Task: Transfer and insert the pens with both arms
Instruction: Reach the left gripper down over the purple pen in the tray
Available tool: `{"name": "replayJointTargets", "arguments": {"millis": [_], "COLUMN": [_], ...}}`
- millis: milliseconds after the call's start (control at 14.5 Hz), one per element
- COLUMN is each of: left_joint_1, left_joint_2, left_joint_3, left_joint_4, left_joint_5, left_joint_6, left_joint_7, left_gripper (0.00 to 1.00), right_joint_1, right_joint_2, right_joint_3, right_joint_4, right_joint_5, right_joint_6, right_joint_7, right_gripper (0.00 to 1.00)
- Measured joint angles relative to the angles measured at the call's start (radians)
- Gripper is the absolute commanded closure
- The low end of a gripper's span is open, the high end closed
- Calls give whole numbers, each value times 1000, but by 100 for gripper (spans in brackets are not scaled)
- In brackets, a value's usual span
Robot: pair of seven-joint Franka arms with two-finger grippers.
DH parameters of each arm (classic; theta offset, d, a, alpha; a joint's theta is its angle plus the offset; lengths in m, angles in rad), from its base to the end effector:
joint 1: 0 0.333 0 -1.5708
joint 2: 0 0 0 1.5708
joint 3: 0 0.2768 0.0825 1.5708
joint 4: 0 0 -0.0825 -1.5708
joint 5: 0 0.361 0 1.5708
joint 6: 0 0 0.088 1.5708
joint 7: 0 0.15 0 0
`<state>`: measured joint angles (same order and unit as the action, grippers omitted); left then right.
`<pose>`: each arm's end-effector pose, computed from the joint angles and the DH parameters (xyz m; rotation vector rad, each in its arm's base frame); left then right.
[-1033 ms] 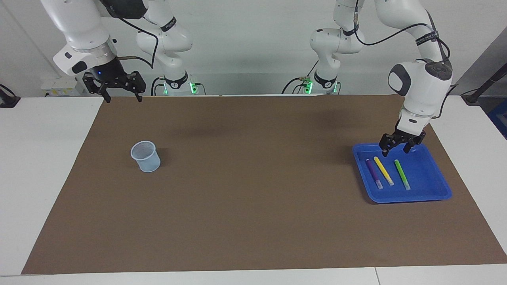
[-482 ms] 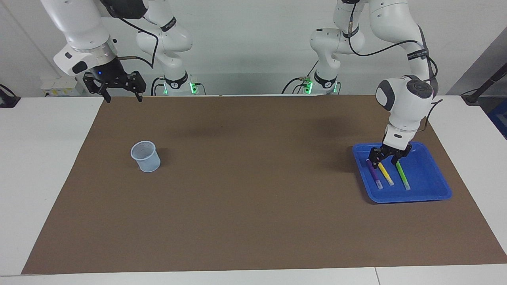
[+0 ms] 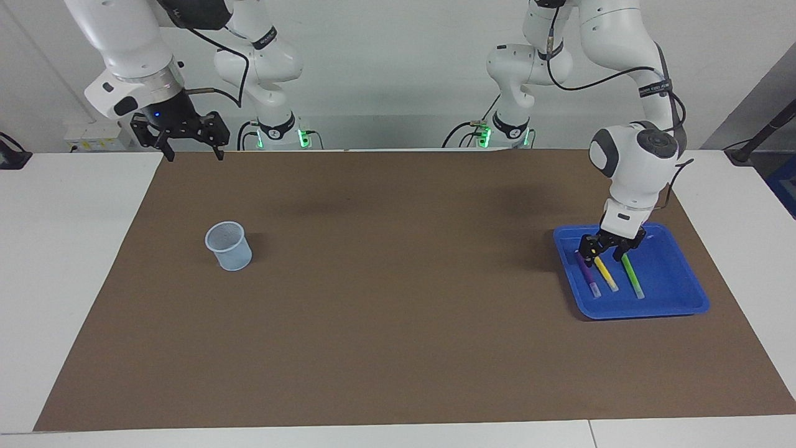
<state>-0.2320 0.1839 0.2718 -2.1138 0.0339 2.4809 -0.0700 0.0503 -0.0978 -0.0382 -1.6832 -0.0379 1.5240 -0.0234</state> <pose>0.5700 0.0234 0.2842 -3.0566 -0.1161 -0.2922 0.4959 -0.0005 0.5387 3.1058 0.0547 -0.0958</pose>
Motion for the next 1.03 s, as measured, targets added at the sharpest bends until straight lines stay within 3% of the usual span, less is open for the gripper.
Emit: {"name": "replayJointTargets", "arguments": {"millis": [1033], "left_joint_1": [0], "left_joint_2": [81], "left_joint_3": [-1], "left_joint_4": [2], "left_joint_5": [0], "left_joint_6": [81], "left_joint_7": [0], "left_gripper": [29], "right_joint_1": [9], "right_joint_2": [-9], "right_joint_3": [20], "right_joint_4": [-1], "right_joint_5": [6], "right_joint_6": [-22], "right_joint_7": [-26], "right_gripper": [0]}}
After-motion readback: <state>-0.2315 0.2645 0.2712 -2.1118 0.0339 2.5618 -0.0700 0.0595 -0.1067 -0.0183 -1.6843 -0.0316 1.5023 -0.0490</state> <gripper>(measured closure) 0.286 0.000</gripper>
